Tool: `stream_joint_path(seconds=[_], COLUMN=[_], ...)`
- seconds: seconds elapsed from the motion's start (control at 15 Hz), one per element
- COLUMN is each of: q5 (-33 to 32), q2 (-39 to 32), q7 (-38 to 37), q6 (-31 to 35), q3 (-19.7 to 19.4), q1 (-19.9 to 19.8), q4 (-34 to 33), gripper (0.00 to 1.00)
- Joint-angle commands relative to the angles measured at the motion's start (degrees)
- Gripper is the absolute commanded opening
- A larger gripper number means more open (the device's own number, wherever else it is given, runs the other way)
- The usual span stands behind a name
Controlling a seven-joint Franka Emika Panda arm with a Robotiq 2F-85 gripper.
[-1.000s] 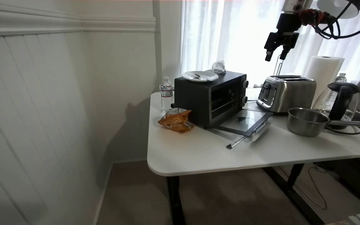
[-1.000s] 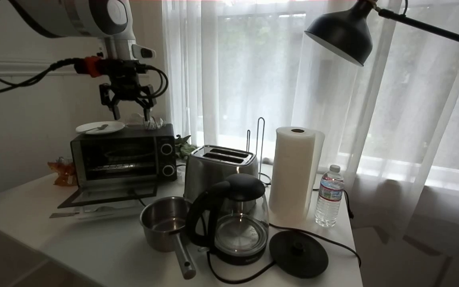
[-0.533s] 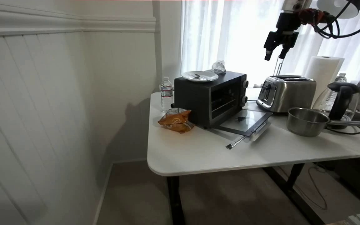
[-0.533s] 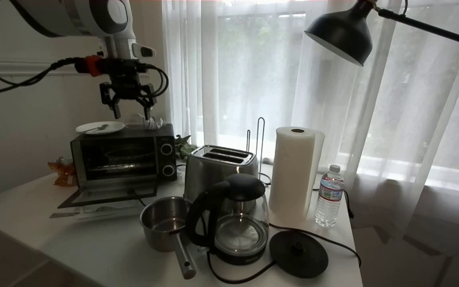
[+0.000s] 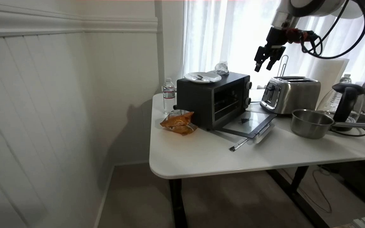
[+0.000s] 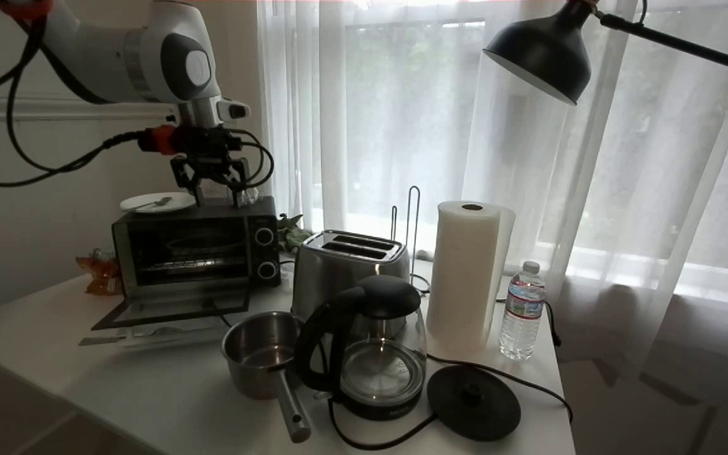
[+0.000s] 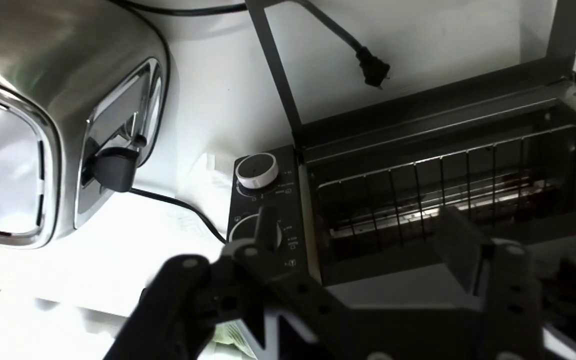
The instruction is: Turn the top right knob on the oven to the right twice
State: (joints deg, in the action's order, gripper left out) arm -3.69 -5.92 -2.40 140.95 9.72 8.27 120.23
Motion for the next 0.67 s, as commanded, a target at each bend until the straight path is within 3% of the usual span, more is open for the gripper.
stream_joint_path(seconds=[0.0,0.47,0.6], q5=[-4.0,-9.4,-10.1], q2=[-5.6,-13.3,-14.9], q7=[-1.9,-2.9,-2.7], q6=[3.8,5.9,6.4], q3=[-1.0,-3.5,-4.1], q1=[1.1,2.9,3.4], q4=[-4.2,-10.0,-11.1], gripper=[0.5,0.03,0.0])
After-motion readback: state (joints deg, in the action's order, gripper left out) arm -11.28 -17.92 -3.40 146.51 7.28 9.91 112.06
